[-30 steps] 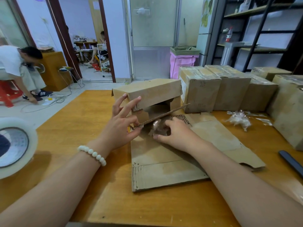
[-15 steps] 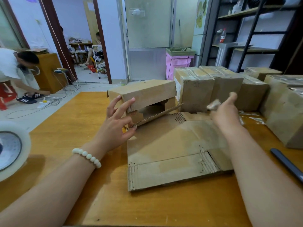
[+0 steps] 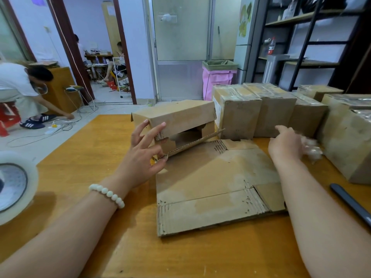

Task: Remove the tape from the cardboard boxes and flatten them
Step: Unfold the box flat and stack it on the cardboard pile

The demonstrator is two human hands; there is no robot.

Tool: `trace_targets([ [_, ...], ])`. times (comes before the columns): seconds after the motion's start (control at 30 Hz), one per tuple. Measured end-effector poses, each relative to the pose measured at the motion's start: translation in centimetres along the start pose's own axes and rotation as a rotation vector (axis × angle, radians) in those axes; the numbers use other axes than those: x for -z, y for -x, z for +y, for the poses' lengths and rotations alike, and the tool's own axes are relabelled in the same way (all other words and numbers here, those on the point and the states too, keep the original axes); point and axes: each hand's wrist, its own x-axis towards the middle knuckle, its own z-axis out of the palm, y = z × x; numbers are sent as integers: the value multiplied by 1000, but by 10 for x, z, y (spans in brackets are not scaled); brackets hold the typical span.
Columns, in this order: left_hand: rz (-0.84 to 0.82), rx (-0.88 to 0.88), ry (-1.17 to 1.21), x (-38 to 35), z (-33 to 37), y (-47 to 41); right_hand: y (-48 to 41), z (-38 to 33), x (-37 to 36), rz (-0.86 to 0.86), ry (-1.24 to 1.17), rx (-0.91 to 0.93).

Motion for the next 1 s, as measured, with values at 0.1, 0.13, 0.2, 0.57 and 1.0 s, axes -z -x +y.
trace_targets([
  [0.1,1,-3,-2,-1,0,0,3,-1,2,164,-28,67],
  [0.13,-1,2,0,-1,1,0,3,-1,2,195,-32,77],
  [0.2,9,-1,1,-1,3,0,3,-3,1,188,-46,107],
  [0.57,39,-51,-2,-1,9,-3,6,-1,0,223,-126,133],
  [1.0,36,-43,-24,-2,9,-2,-2,0,-1,191,-298,91],
])
